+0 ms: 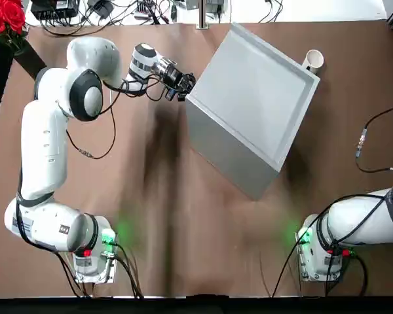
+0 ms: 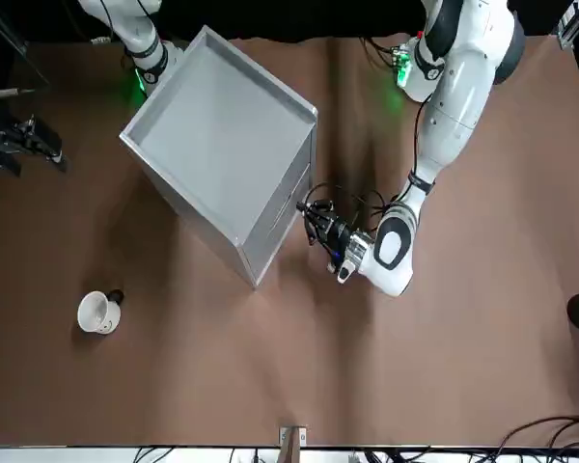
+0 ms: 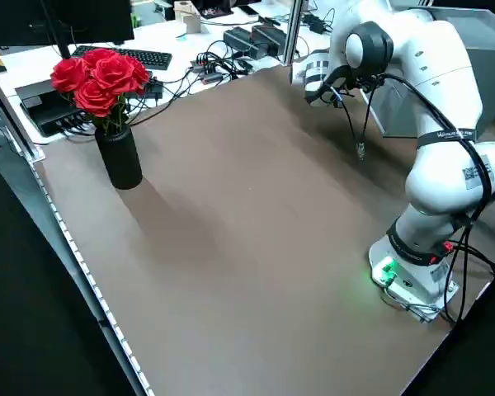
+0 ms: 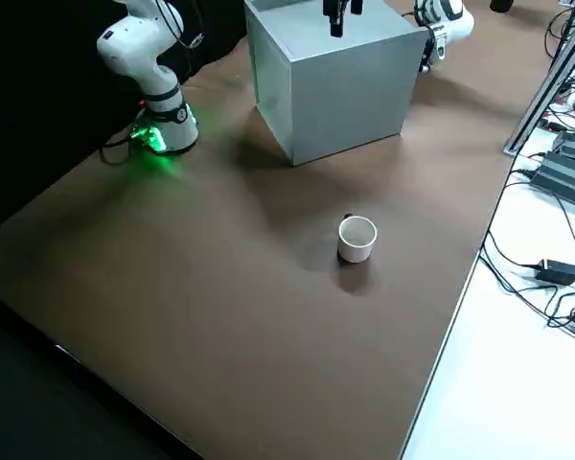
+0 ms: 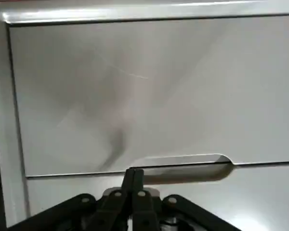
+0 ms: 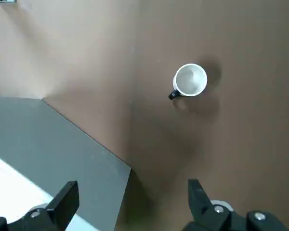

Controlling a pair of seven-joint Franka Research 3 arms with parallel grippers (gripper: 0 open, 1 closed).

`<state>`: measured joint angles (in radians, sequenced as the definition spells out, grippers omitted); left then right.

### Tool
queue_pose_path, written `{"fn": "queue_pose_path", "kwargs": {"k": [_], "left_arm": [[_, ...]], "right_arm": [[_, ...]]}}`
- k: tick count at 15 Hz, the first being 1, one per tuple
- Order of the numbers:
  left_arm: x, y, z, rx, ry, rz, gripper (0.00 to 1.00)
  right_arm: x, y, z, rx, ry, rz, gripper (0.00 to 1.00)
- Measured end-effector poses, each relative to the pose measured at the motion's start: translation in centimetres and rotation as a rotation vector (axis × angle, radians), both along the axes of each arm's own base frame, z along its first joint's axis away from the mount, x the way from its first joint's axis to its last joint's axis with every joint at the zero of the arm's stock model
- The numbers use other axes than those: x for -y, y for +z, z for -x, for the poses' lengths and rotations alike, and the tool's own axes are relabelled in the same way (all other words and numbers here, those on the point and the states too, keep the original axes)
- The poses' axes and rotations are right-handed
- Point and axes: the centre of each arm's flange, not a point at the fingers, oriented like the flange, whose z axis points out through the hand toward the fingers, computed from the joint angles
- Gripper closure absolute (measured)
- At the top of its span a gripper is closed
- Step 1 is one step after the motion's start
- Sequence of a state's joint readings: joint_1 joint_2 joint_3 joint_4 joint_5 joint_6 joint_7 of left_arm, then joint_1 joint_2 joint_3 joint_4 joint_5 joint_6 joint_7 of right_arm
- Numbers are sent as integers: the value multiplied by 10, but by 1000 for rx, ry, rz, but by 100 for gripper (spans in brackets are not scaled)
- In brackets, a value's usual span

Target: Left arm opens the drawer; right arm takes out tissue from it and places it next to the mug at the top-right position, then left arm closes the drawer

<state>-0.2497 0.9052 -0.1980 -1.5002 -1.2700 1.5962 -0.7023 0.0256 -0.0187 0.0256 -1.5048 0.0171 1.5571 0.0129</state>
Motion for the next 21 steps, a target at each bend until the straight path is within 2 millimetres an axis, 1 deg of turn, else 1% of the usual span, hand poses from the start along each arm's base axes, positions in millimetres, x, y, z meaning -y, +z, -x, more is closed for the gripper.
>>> {"fn": "queue_pose_path", "kwargs": {"k": [3, 4, 6, 9, 14, 16, 18, 21], "left_arm": [[0, 0, -6, -9, 45, -8, 99], [0, 0, -12, -16, 87, -27, 99], [0, 2, -15, -16, 100, -34, 99], [8, 6, -17, -21, 112, -41, 99], [27, 10, -13, -19, 111, -36, 99], [34, 10, -11, -17, 112, -43, 99], [38, 9, -9, -22, 112, -51, 99], [44, 7, -5, -29, 103, -54, 99]], "right_arm": [[0, 0, 0, 0, 0, 0, 0], [0, 0, 0, 0, 0, 0, 0], [0, 0, 0, 0, 0, 0, 0], [0, 0, 0, 0, 0, 0, 0], [0, 0, 0, 0, 0, 0, 0], [-3, 0, 0, -2, 6, 0, 0], [-6, -2, 1, -7, 11, 0, 0], [-4, -5, 0, -14, 8, 1, 0]]}}
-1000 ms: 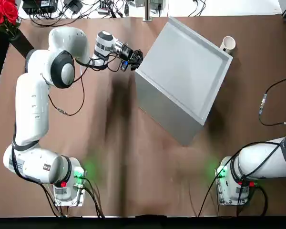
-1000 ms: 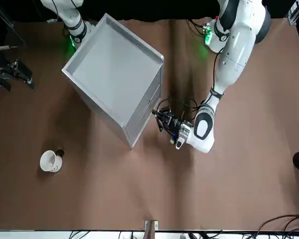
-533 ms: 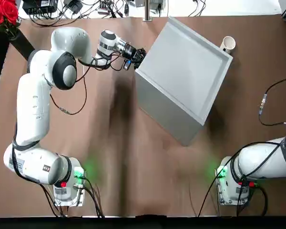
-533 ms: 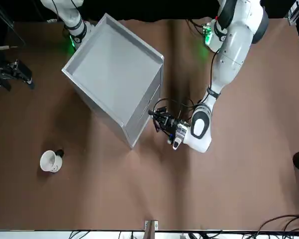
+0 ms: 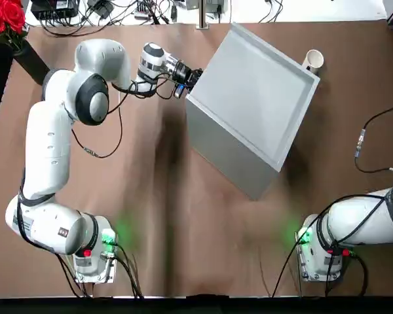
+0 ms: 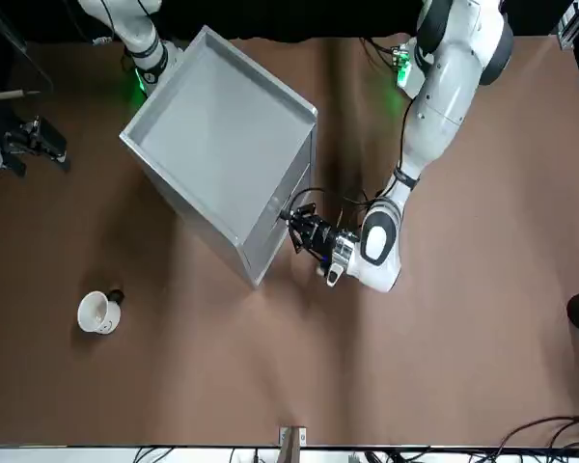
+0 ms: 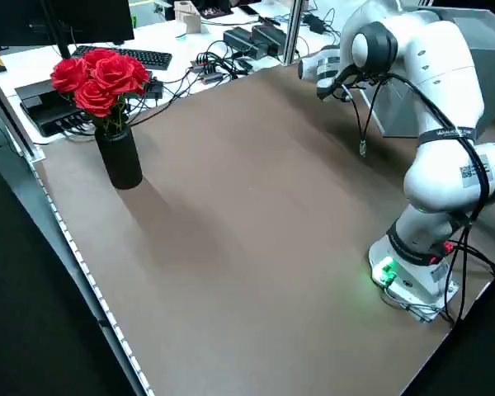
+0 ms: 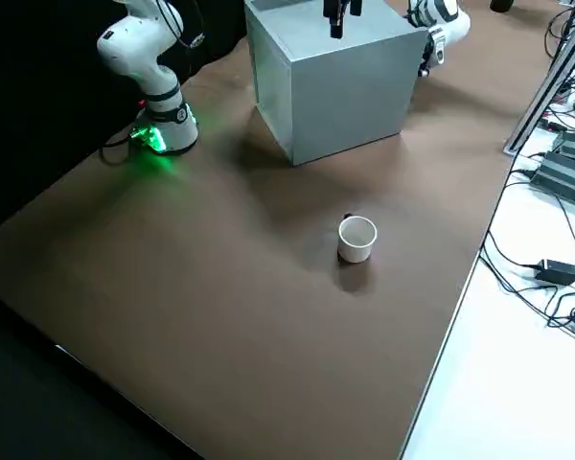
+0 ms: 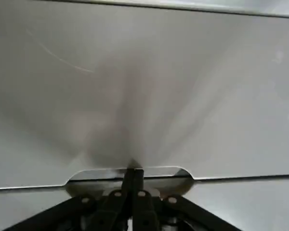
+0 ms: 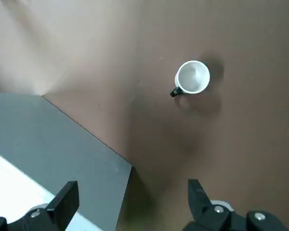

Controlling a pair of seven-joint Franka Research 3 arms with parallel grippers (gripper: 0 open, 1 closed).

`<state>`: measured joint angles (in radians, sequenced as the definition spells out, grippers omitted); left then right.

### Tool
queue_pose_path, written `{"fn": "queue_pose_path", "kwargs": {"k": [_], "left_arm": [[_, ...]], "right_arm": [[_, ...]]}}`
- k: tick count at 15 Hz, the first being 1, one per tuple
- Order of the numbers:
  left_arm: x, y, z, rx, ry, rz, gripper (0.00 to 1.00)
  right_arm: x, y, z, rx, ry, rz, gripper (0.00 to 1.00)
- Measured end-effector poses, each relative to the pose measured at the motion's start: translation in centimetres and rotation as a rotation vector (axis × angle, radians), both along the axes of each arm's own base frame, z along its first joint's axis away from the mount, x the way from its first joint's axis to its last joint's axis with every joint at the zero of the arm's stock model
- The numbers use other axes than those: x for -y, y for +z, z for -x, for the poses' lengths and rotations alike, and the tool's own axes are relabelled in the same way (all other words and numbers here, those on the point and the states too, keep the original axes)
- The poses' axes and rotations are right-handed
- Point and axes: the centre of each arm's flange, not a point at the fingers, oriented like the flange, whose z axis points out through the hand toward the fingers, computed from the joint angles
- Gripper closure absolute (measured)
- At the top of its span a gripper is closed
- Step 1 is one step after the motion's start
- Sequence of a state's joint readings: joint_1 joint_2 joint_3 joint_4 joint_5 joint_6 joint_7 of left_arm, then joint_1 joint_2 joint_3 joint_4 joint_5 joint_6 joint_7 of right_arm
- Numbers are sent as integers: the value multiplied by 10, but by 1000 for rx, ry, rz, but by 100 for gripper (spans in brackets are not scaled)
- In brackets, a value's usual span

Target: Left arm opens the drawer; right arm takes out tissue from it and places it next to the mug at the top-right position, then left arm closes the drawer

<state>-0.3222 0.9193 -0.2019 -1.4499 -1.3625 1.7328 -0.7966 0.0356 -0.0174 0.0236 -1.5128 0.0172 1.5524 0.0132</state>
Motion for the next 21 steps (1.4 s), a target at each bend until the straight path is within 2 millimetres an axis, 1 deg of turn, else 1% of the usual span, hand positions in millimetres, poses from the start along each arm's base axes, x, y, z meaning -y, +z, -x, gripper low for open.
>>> {"fn": "queue_pose_path", "kwargs": {"k": [4, 21], "left_arm": [[8, 1, 5, -22, -9, -12, 99], [8, 4, 4, -50, -21, -11, 99]], "right_arm": [[-1, 0, 0, 0, 1, 0, 0], [0, 0, -1, 5, 0, 0, 0]]}}
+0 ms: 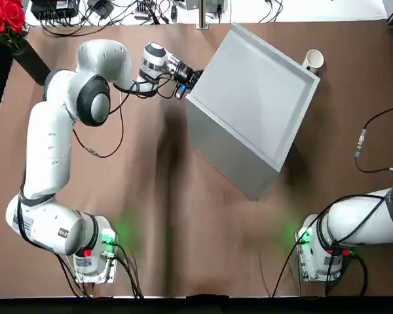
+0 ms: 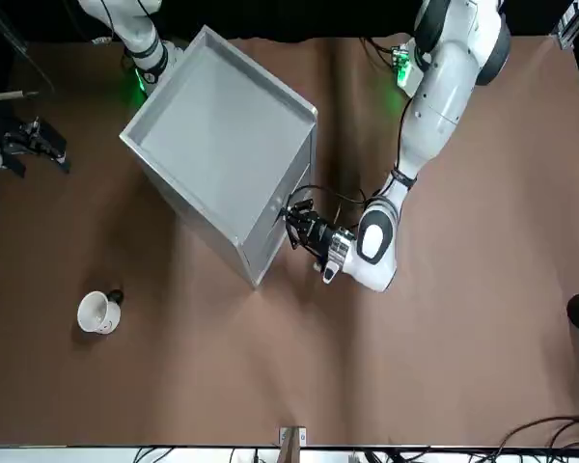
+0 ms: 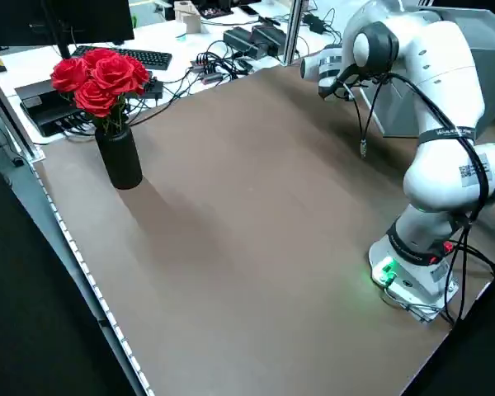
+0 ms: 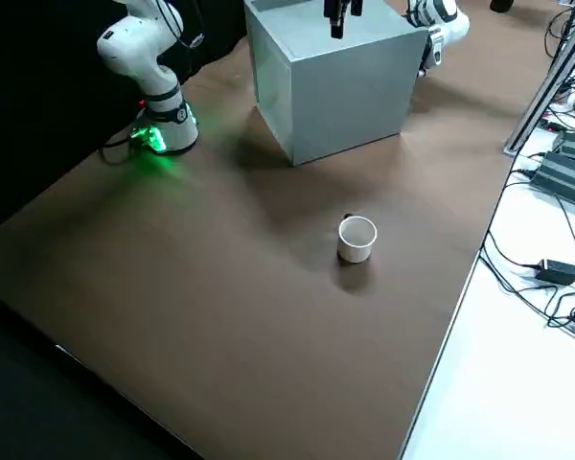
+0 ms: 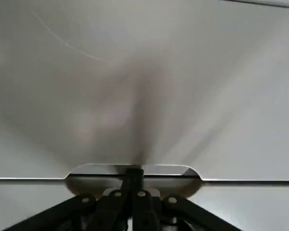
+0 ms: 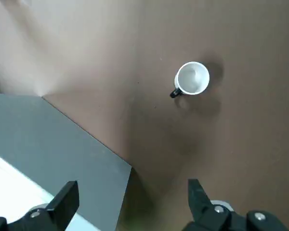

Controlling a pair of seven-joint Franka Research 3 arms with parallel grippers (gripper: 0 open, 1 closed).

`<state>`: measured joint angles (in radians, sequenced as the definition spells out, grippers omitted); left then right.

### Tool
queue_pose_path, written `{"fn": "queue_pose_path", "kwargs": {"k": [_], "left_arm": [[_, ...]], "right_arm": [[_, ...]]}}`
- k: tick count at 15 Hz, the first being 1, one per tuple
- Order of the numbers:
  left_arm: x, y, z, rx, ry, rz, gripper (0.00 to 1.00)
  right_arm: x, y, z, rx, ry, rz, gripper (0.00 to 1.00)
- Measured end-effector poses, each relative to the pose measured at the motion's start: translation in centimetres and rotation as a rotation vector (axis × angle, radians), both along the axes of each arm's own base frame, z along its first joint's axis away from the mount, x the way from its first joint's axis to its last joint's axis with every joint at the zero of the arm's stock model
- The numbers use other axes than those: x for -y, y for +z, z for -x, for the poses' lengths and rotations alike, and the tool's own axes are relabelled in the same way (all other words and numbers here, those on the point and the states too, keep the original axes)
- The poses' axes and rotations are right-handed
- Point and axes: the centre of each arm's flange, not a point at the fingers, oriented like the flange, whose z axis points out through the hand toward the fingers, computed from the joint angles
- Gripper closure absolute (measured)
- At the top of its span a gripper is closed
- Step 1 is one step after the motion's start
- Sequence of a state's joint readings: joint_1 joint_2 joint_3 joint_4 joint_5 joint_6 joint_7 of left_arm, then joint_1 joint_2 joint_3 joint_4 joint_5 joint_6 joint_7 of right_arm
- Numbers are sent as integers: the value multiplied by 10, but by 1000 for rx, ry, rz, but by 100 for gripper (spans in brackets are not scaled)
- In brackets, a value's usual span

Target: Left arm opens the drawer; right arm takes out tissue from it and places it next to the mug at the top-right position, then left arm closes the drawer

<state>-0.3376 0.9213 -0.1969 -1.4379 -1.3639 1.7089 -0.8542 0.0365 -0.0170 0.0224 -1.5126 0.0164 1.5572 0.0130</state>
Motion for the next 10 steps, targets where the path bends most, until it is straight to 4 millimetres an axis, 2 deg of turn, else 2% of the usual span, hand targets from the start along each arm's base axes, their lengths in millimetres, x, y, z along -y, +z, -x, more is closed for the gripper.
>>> {"fn": "queue_pose_path", "kwargs": {"k": [10], "left_arm": [[-2, -9, 0, -39, -47, 45, 99]], "right_arm": [[1, 0, 0, 1, -1, 0, 0]]}}
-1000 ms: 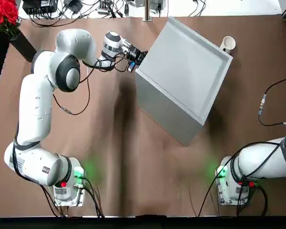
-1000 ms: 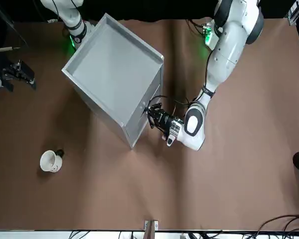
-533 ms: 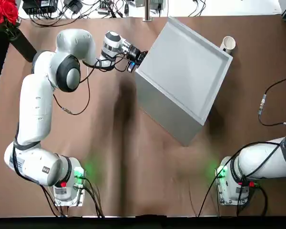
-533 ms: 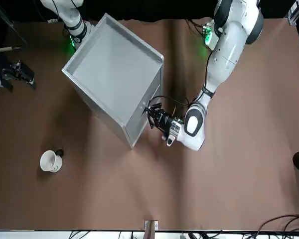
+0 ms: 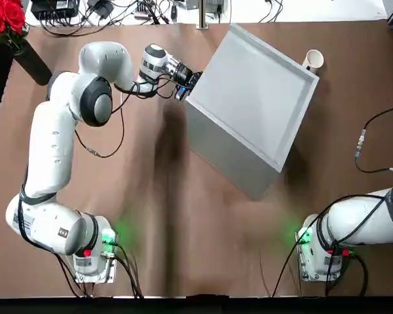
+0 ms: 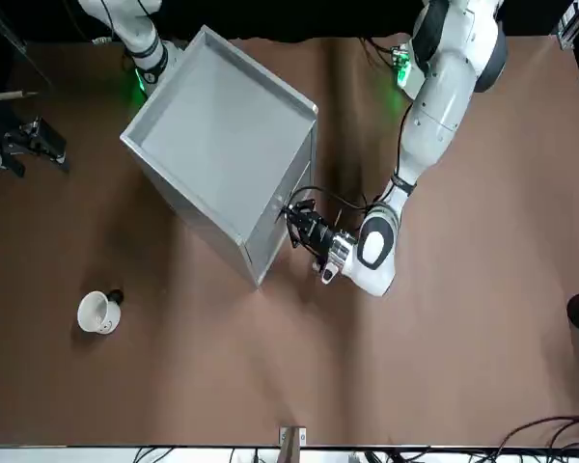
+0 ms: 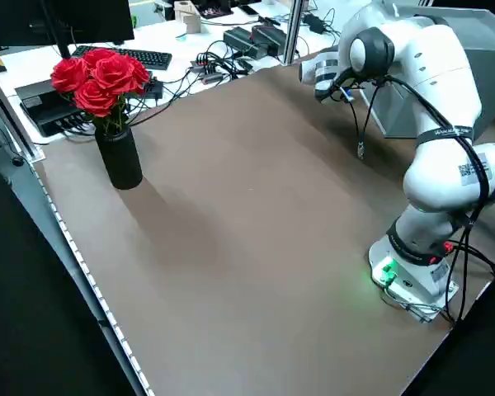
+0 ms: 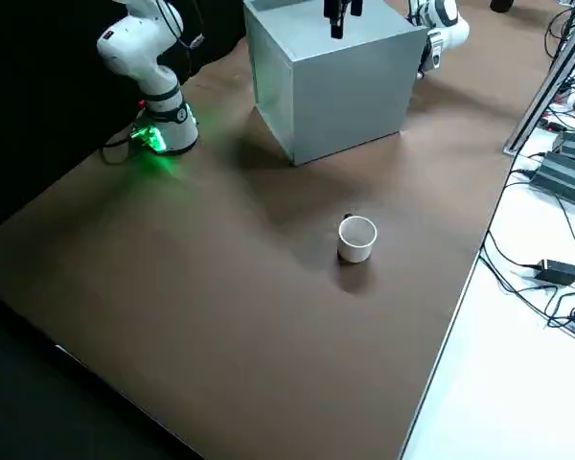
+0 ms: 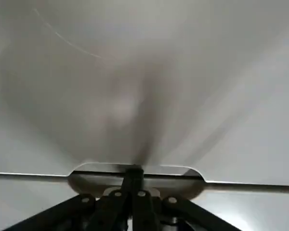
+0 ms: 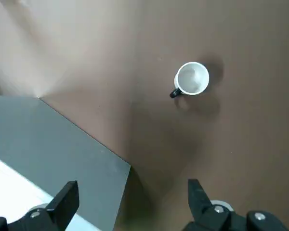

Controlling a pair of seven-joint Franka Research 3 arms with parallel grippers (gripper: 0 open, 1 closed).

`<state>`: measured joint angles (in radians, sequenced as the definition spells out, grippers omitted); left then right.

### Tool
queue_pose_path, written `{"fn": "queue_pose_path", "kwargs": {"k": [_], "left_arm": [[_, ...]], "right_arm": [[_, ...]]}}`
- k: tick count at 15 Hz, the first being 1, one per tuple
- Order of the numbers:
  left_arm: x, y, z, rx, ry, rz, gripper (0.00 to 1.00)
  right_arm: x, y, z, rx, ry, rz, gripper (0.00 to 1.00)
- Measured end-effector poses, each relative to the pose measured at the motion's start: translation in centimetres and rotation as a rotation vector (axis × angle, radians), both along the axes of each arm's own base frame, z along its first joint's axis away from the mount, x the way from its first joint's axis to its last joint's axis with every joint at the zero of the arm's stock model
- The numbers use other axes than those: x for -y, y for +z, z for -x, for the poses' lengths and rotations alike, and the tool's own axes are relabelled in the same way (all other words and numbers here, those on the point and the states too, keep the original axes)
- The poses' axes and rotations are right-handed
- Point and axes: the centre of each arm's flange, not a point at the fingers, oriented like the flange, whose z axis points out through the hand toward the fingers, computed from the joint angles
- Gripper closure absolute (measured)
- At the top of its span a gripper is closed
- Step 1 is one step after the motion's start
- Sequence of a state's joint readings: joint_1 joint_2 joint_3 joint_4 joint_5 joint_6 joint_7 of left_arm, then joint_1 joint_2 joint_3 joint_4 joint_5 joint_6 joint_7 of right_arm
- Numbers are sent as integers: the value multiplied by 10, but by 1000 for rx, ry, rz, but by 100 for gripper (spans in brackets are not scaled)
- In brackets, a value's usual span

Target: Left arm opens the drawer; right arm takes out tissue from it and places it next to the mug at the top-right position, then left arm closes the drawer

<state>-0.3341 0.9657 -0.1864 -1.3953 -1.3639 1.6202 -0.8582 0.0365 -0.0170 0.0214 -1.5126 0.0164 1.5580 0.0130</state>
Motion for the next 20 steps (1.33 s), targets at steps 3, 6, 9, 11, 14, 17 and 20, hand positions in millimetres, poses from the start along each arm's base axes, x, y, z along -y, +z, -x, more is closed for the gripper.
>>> {"fn": "queue_pose_path", "kwargs": {"k": [3, 6, 9, 11, 14, 17, 20], "left_arm": [[0, 0, 0, 0, 0, 0, 99], [-2, 0, -1, -2, 1, 2, 99], [-7, -1, -4, -4, 3, 4, 99], [-18, -1, -10, -7, 11, 5, 99], [-48, -1, -26, -6, 32, 7, 99], [-69, 0, -37, -1, 46, 4, 99], [-85, 3, -46, 13, 54, -4, 99]], "right_arm": [[0, 0, 0, 0, 0, 0, 0], [0, 0, 0, 0, -1, 0, 0], [1, 0, 0, 0, -3, 0, 0], [2, 0, 0, 1, -3, 0, 0], [2, 0, 0, 1, -3, 0, 0], [2, 0, 0, 1, -3, 0, 0], [2, 0, 0, 2, -3, 0, 0]]}}
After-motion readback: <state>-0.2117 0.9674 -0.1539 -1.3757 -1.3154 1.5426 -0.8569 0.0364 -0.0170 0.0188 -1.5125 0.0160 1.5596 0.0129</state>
